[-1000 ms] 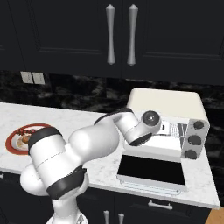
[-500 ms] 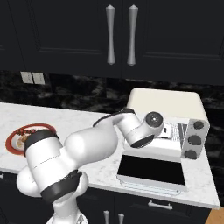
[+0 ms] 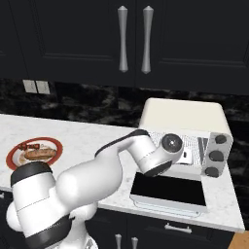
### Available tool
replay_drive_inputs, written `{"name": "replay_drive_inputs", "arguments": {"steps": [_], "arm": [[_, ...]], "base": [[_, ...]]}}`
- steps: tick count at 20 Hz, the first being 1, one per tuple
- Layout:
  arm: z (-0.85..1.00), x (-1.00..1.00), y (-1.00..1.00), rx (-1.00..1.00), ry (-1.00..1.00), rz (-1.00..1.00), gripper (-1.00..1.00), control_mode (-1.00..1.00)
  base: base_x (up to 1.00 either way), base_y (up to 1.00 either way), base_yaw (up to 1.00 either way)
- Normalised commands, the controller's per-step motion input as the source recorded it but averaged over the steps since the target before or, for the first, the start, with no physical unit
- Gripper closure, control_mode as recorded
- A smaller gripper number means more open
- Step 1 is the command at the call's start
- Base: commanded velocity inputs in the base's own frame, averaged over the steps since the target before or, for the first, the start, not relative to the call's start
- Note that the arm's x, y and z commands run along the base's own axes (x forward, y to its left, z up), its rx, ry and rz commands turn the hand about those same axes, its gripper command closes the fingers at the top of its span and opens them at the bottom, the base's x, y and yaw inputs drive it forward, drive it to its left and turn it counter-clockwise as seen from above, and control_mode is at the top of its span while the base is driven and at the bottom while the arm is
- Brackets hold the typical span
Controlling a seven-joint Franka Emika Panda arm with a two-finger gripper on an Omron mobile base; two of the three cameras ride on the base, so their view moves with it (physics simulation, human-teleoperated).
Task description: Pick up the kebab skewer and baguette bread, and place them inside the toaster oven. Close the toaster oven door and start by setting the timer.
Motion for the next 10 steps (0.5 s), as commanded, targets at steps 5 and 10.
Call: {"name": "replay_drive_inputs", "arguments": {"steps": [5, 10], "arm": [[-0.86, -0.87, 0.00, 0.00, 0.03, 0.00, -1.00, -1.00], [-0.72, -0.82, -0.01, 0.00, 0.11, 0.00, -1.00, -1.00]], "base": [[0.00, 0.00, 0.00], [0.00, 0.00, 0.00]]}}
